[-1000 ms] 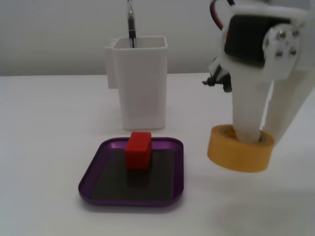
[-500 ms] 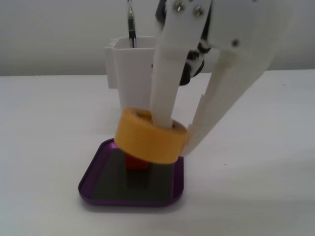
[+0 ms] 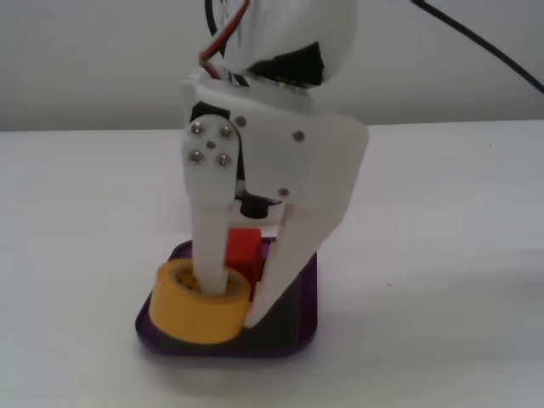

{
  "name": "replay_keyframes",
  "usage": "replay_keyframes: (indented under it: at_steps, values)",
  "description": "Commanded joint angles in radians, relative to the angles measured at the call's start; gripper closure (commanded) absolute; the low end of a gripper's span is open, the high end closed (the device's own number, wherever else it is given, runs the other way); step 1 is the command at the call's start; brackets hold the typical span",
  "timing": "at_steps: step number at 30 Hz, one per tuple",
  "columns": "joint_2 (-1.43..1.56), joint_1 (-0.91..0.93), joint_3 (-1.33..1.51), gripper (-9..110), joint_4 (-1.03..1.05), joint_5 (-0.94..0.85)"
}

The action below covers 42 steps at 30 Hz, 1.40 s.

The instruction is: Grab up the yellow tape and put it in the box.

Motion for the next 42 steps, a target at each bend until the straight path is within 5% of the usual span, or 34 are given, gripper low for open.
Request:
replay_keyframes:
  at_steps: [1,42]
  values:
    - [0.015,0.014,-0.049,102,0.006,0.003]
    - [0.014,0.057,0.028,102,0.006,-0.064]
